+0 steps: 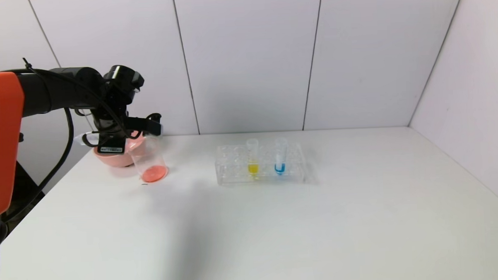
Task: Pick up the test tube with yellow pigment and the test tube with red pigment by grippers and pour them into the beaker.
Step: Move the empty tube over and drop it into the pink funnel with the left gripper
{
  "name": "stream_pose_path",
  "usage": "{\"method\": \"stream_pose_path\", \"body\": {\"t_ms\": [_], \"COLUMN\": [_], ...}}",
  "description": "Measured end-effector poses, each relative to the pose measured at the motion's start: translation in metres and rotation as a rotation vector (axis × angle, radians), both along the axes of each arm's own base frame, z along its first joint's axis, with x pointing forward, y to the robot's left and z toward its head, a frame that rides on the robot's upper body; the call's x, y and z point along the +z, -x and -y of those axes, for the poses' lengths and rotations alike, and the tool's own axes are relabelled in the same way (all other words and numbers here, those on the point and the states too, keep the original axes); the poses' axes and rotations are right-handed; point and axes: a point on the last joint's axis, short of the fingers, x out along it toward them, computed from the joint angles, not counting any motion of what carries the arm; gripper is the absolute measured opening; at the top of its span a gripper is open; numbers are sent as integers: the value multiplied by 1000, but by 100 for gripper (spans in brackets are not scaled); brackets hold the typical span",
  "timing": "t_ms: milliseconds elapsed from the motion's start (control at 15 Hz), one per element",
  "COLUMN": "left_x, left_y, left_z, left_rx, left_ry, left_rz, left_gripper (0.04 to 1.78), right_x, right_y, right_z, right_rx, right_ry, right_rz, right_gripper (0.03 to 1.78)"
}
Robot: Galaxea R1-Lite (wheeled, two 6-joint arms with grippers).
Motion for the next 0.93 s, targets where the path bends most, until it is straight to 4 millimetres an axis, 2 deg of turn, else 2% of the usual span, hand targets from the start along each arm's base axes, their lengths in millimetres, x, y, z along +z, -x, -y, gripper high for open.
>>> {"method": "stream_pose_path", "body": {"t_ms": [933], "left_x": [1], "left_y": [1], "left_z": [5], "left_rx": [-16], "left_ry": [26], "left_rz": [7], "left_gripper": [49], "right_x": [0], "right_y": [0], "right_z": [0], "right_rx": [0], "right_ry": [0], "right_rz": [0], "right_gripper": [170]}}
